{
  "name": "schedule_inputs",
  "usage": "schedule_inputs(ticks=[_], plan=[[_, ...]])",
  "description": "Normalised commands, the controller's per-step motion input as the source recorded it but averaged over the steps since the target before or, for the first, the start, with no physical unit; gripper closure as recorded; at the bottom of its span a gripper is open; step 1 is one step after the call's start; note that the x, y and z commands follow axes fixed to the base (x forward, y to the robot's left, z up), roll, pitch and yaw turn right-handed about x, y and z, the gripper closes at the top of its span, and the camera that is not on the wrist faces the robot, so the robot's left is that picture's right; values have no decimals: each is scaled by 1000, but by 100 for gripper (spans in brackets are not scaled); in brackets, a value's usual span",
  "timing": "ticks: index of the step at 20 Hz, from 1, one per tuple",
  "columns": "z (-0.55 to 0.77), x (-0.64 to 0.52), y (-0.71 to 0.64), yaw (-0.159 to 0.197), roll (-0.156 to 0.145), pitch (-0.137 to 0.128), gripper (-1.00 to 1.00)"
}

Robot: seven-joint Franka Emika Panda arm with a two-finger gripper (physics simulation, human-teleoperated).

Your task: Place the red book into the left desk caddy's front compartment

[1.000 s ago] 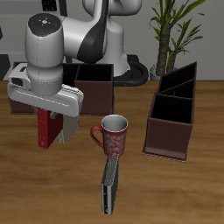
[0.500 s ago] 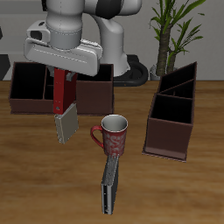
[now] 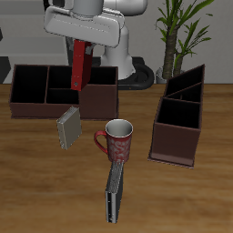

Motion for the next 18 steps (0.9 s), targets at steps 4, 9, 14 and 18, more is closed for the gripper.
schedule_inputs(ticks=[4, 9, 14, 18], plan=[[62, -418, 168, 0, -40, -28, 100], [3, -338, 242, 0, 1, -10, 100], [-101, -367, 586, 17, 37, 20, 100], [-124, -299, 277, 25, 21, 29, 100]])
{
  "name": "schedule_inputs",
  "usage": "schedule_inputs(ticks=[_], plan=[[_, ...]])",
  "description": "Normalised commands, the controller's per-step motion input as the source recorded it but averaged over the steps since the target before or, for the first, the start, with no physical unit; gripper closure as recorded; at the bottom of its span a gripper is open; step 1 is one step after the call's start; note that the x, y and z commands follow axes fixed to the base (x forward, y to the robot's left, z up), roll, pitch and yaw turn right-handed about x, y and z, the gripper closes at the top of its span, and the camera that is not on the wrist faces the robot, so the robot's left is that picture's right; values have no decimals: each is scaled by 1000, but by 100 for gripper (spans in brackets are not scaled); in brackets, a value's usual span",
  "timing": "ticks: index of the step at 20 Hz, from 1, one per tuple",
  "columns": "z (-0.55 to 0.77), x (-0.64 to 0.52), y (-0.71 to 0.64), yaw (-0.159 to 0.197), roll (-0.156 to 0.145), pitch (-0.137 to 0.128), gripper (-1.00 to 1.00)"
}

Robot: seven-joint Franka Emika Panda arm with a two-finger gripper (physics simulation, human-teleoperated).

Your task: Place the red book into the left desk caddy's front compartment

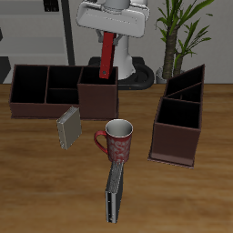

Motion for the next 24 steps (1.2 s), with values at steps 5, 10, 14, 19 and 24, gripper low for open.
schedule_inputs(ticks=[5, 10, 14, 19, 24], plan=[[-122, -213, 196, 24, 37, 19, 100], [-78, -203, 219, -17, -5, 11, 100], [-95, -125, 201, -37, -29, 9, 100], [-7, -140, 260, -14, 18, 4, 100], [85, -64, 229, -4, 30, -16, 100]])
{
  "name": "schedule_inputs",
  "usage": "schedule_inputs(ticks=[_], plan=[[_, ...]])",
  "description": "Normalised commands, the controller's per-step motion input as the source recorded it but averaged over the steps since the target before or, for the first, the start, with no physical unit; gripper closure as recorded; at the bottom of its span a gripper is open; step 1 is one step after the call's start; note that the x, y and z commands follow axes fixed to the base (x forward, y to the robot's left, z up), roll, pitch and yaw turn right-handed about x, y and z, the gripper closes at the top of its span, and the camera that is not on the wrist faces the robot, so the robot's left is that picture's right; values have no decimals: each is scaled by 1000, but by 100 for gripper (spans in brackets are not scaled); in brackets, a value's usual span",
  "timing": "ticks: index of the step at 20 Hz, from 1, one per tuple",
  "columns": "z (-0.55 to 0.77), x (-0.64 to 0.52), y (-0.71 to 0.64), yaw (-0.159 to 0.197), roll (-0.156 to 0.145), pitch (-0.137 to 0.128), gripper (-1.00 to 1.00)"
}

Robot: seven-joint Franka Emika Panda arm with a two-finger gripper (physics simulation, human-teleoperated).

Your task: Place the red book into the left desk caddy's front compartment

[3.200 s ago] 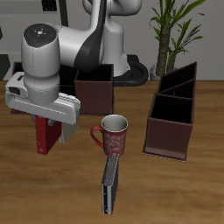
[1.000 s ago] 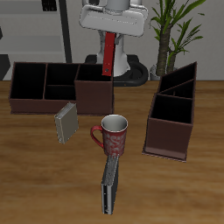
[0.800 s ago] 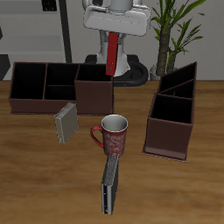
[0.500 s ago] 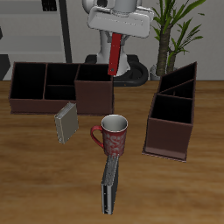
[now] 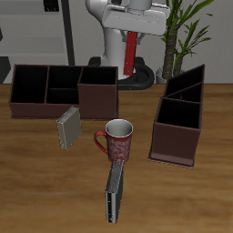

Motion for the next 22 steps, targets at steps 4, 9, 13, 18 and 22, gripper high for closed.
schedule_inputs(ticks=[4, 9, 13, 18, 22], plan=[[78, 26, 342, -25, 45, 8, 100], [-62, 70, 396, -26, 64, 45, 100], [-160, 114, 394, -32, 83, 120, 100], [-177, 113, 243, 18, 30, 76, 100], [-220, 170, 137, -23, 36, 127, 100]])
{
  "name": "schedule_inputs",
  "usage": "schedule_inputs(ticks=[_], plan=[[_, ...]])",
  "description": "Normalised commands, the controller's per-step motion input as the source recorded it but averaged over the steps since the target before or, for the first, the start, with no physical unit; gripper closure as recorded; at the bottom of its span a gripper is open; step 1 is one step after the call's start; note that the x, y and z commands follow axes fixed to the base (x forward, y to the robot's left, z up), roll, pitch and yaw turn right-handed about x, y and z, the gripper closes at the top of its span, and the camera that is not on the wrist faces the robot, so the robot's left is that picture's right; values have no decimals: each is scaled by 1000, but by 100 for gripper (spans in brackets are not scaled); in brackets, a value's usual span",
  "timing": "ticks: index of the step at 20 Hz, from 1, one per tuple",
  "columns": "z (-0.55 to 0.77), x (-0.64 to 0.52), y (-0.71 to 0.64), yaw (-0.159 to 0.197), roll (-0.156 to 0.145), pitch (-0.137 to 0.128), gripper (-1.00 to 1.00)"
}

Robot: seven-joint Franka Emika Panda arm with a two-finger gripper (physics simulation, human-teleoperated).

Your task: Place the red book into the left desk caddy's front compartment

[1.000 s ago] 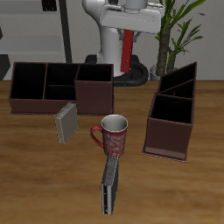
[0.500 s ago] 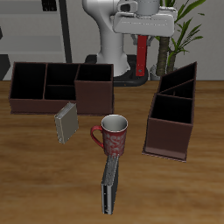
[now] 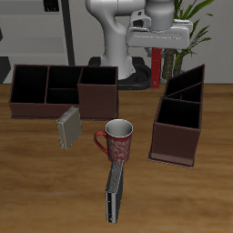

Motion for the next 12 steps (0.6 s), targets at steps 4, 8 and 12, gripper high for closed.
schedule_inputs(ticks=[4, 8, 12], plan=[[-153, 129, 56, -25, 20, 115, 100], [-81, 49, 109, 11, 10, 30, 100], [-73, 46, 122, -10, 8, 18, 100]])
